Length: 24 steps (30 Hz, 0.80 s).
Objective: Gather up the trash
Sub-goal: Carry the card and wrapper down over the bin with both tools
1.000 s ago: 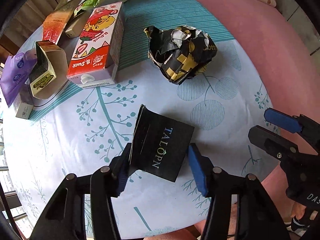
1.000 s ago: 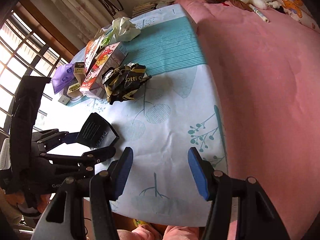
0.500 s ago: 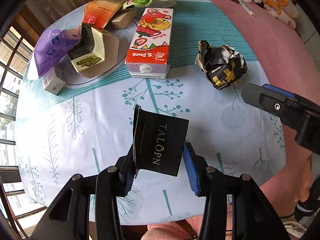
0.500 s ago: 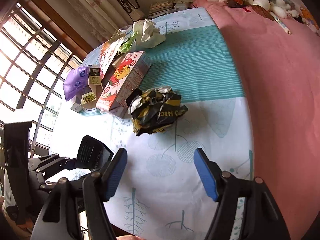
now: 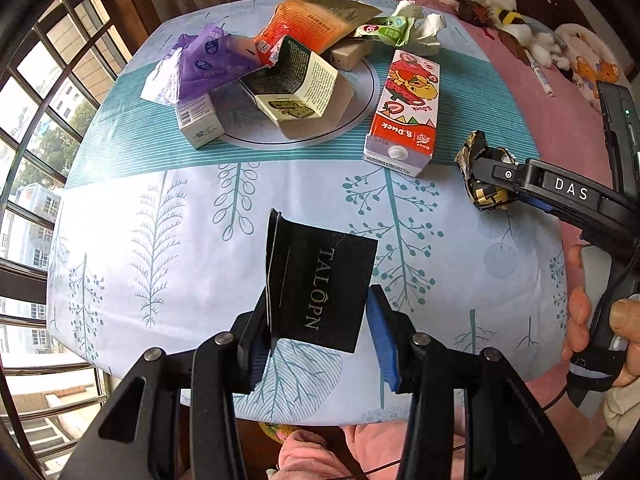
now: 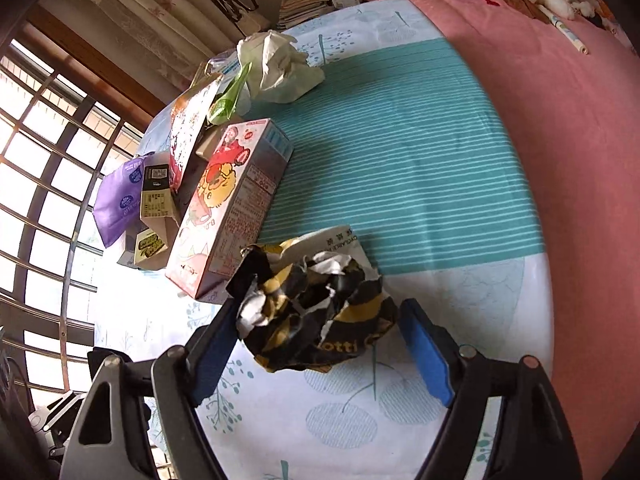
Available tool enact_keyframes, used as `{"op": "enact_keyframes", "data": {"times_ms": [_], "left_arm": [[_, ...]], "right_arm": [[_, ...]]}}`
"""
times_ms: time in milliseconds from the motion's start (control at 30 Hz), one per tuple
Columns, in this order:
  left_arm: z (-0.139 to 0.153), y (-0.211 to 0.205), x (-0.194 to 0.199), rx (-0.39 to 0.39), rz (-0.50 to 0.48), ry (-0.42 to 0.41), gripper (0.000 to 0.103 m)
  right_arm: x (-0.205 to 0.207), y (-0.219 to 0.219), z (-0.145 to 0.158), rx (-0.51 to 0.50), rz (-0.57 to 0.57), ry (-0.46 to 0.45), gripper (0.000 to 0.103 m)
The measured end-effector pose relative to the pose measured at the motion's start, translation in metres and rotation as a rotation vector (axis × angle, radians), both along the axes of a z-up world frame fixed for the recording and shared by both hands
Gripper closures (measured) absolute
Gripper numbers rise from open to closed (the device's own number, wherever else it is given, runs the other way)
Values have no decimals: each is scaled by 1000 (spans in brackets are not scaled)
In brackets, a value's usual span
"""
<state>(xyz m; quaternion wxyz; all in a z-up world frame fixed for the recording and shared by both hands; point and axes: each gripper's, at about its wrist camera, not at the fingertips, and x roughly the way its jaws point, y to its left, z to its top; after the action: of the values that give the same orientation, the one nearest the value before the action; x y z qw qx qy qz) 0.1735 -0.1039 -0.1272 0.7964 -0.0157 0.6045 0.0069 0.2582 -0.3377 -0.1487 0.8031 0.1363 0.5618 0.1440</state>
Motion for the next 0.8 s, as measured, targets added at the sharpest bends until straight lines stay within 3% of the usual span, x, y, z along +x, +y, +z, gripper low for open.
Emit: {"op": "enact_keyframes", "data": {"times_ms": [300, 600, 800], "left_arm": [[26, 12, -42, -15, -21, -36, 60], [41, 28, -95, -44, -122, -65, 60], [39, 41, -145, -60, -197, -63, 60]], "right_arm": [[-42, 12, 18, -6, 24, -11, 38], [-132, 52, 46, -2, 77, -34, 38], [-193, 86, 44, -22, 89, -26, 38]]}}
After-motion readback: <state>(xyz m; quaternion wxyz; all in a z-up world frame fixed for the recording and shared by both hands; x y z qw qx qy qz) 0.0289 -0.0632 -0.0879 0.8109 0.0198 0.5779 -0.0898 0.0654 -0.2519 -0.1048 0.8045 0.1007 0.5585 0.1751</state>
